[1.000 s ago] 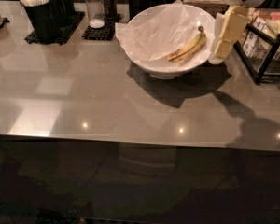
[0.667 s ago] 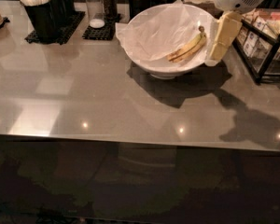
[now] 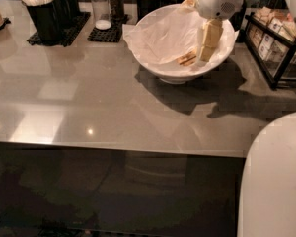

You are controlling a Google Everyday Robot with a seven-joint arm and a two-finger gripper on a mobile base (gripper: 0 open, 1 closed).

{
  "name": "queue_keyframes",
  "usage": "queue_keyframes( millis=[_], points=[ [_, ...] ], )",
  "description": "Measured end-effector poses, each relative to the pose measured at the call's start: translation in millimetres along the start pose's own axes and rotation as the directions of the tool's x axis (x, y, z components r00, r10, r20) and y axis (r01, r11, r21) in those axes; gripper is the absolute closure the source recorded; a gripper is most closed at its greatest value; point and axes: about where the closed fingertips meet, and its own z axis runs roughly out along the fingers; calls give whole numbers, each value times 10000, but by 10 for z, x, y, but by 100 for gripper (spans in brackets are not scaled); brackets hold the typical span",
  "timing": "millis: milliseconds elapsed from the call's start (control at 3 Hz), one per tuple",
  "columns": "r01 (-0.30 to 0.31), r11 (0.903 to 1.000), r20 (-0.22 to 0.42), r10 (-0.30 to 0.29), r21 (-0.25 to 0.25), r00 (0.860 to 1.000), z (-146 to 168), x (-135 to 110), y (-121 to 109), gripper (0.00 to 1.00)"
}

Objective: Pick banana from white bowl

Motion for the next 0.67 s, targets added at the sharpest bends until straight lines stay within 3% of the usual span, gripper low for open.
queue_keyframes(
  millis=[667],
  points=[
    [-39,9996,347,30,269,9994,171,50,-173,0]
  ],
)
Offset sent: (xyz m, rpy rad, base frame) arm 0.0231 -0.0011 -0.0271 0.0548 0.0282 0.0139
